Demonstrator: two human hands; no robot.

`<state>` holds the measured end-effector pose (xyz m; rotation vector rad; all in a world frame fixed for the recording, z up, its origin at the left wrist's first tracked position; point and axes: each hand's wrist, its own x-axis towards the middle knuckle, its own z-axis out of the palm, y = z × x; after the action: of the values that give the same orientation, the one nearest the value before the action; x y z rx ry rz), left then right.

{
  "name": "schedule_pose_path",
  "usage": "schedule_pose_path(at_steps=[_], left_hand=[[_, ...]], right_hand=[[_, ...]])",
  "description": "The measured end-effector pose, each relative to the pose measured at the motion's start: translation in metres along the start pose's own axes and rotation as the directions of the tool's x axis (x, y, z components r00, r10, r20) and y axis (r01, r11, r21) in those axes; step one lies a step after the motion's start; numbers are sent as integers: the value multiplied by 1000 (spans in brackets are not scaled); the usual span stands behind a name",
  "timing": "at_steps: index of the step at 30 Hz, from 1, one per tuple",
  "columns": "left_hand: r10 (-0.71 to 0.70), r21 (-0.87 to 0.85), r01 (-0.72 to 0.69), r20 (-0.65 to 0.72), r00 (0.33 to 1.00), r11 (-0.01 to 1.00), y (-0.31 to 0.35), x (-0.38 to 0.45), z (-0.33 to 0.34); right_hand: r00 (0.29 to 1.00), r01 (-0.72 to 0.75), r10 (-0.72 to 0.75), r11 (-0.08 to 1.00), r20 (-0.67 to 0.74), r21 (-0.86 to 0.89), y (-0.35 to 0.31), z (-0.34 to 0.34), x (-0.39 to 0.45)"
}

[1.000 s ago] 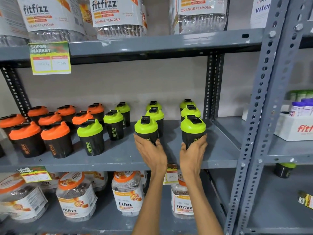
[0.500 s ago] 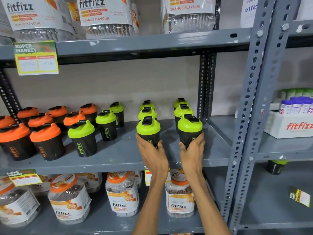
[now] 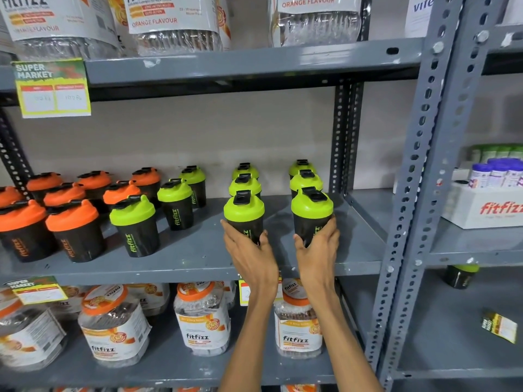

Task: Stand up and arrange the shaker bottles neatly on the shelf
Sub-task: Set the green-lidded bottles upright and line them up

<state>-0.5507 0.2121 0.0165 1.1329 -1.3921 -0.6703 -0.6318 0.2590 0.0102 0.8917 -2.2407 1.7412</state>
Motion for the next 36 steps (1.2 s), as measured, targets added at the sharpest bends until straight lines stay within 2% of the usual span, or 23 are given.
schedule_pose_path(at_steps=[18,26,29,32,34,36], left_hand=[[0,10,1,-12,1000,1000,-3,-4,-1],[62,-28,-61,37,997,998,-4,-9,-12],[76,-88,-72,48,996,994,-8,-14,-25],[104,-153,-98,36,994,983,-21,-25,-44],[148,-158,-148,-8,989,976,-34,-30,-60],[171,-140,-179,-72,983,974,-48,-32,-78]], right_hand=[[1000,11,-11,1000,-3,-7,3,0,-1],[1000,16,-19,991,22,136,8,-21,-15],[999,33,-29,975,-21,221,11,-33,-26],[984,121,-79,952,-158,283,12,-41,-42],[962,207,-139,934,-236,292,12,-38,-58],[959,230,-159,921,-236,313,6,-28,-77]])
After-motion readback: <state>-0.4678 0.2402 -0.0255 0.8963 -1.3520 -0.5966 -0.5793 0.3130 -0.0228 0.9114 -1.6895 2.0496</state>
